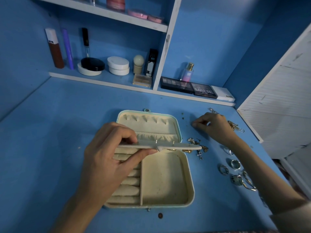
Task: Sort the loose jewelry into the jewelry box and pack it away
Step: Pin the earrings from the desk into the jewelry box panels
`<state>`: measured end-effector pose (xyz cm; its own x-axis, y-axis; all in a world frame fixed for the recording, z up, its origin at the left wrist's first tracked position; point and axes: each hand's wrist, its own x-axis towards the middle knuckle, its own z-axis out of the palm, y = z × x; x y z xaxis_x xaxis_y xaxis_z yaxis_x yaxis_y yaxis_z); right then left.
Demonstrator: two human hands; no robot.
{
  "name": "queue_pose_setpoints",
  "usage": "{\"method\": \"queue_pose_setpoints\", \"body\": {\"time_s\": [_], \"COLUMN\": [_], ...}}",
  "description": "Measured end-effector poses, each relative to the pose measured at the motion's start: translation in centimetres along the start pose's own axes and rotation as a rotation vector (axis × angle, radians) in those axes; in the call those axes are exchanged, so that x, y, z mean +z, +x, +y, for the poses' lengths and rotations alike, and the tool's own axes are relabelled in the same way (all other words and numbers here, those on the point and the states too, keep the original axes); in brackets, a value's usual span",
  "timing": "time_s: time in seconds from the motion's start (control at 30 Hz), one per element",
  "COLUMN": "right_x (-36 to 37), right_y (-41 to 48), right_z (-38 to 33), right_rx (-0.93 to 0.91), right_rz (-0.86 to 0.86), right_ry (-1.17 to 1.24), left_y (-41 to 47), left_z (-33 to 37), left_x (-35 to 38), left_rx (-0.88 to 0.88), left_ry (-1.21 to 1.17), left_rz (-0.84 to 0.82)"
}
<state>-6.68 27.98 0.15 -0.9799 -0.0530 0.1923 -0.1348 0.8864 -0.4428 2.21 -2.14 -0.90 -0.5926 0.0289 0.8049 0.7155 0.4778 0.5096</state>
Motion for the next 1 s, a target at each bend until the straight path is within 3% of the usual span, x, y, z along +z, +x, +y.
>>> {"method": "queue_pose_setpoints", "body": {"time_s": [0.27, 1.0], "right_x": [-0.54, 0.24], "right_y": [-0.16, -0.30], "right_z": [0.35, 0.42], "right_rx": [0.062, -0.044], "right_rz": [0.008, 0.022], "right_ry": [0.031, -0.052], "left_y": [-0.03, 0.04], "left_z": [0.12, 0.03], "left_x": [0.03, 0.10], "left_rx": [-0.016, 0.000], "left_ry": [0.021, 0.020], "left_rz": [0.001, 0.011]}}
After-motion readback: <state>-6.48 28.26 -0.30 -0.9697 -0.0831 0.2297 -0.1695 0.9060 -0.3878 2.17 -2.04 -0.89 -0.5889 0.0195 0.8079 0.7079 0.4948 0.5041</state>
